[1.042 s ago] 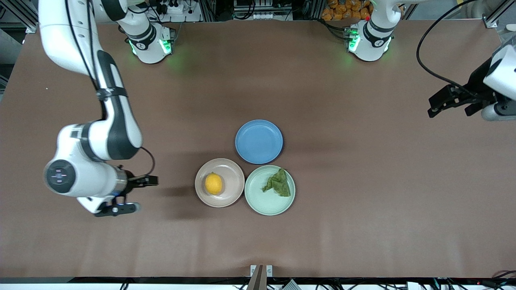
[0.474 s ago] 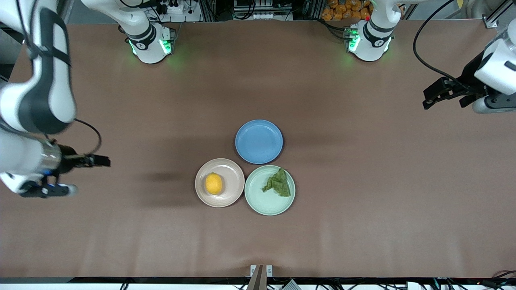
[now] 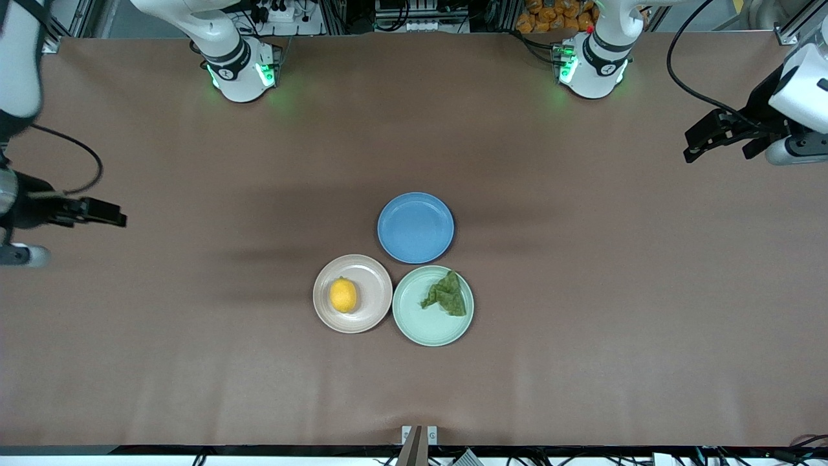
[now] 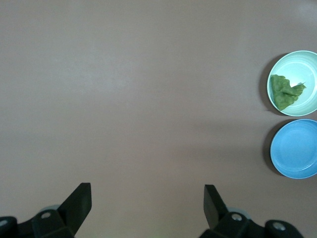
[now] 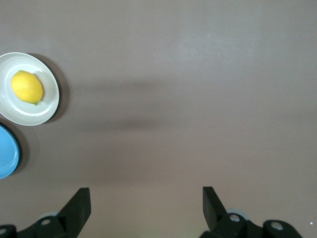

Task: Place lemon and lettuce in plates

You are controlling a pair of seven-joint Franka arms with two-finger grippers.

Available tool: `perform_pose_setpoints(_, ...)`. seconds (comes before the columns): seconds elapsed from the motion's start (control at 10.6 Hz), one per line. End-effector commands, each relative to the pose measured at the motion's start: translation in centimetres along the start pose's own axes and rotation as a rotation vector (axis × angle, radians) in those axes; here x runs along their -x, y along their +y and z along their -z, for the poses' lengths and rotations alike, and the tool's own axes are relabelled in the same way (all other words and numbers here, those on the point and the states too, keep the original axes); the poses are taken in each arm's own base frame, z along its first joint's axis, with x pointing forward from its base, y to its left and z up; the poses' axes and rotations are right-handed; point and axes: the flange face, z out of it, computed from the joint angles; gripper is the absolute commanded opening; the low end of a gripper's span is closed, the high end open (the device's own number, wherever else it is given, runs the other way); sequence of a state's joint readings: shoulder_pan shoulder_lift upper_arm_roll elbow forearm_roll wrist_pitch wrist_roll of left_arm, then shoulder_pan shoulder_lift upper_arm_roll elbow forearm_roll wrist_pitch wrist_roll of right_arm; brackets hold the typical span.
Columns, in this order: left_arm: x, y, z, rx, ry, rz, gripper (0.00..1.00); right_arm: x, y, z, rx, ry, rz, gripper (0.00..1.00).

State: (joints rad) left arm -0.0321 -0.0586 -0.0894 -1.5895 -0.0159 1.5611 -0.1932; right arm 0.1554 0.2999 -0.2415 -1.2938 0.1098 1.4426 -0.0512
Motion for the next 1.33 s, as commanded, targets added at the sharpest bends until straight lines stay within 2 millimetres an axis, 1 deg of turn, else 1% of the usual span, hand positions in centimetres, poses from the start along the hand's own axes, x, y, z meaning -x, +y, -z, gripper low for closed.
perform_pose_setpoints(0.0, 0.7, -1.9, 0.2, 0.006, -0.002, 0.045, 1.00, 4.7, 1.7, 3.3, -0.023, 0.018, -0.011, 1.00)
perform_pose_setpoints(0.19, 0.0, -2.8, -0.3, 0.007, -0.005, 0.053, 1.00, 6.5, 2.0, 5.1, 0.020, 0.021, -0.010, 1.00)
perform_pose_setpoints(0.28, -0.2, -2.6, -0.3, 0.006, -0.005, 0.050, 1.00, 7.2, 1.9, 5.6, 0.019, 0.013, -0.010, 1.00)
perform_pose_setpoints(0.38, -0.5, -2.6, 0.0, 0.008, 0.004, 0.049, 1.00, 7.8, 1.8, 6.2, 0.019, 0.017, -0.006, 1.00)
perform_pose_setpoints(0.47, -0.8, -2.4, 0.2, 0.008, 0.010, 0.048, 1.00, 8.1, 1.1, 6.6, 0.018, 0.021, -0.001, 1.00)
perform_pose_setpoints(0.66, -1.1, -2.3, -0.1, -0.023, 0.011, 0.039, 1.00, 7.9, 1.2, 5.7, 0.016, 0.015, -0.024, 1.00)
perform_pose_setpoints(0.76, -1.2, -2.3, 0.4, -0.051, 0.026, 0.042, 1.00, 7.7, 1.0, 5.7, 0.016, 0.030, -0.021, 1.00)
perform_pose_setpoints(0.85, -1.2, -2.1, 0.5, -0.058, 0.030, 0.038, 1.00, 7.7, 0.8, 5.7, 0.020, 0.036, -0.015, 1.00)
perform_pose_setpoints(0.95, -1.2, -2.3, 0.4, -0.058, 0.029, 0.042, 1.00, 7.9, 0.5, 6.0, 0.032, 0.040, -0.008, 1.00)
perform_pose_setpoints(1.14, -1.2, -2.7, 0.5, -0.058, 0.027, 0.047, 1.00, 8.7, -0.8, 6.6, 0.095, 0.039, 0.015, 1.00)
perform_pose_setpoints(1.23, -1.1, -2.8, 0.5, -0.057, 0.024, 0.049, 1.00, 9.2, -0.4, 6.9, 0.093, 0.033, 0.007, 1.00)
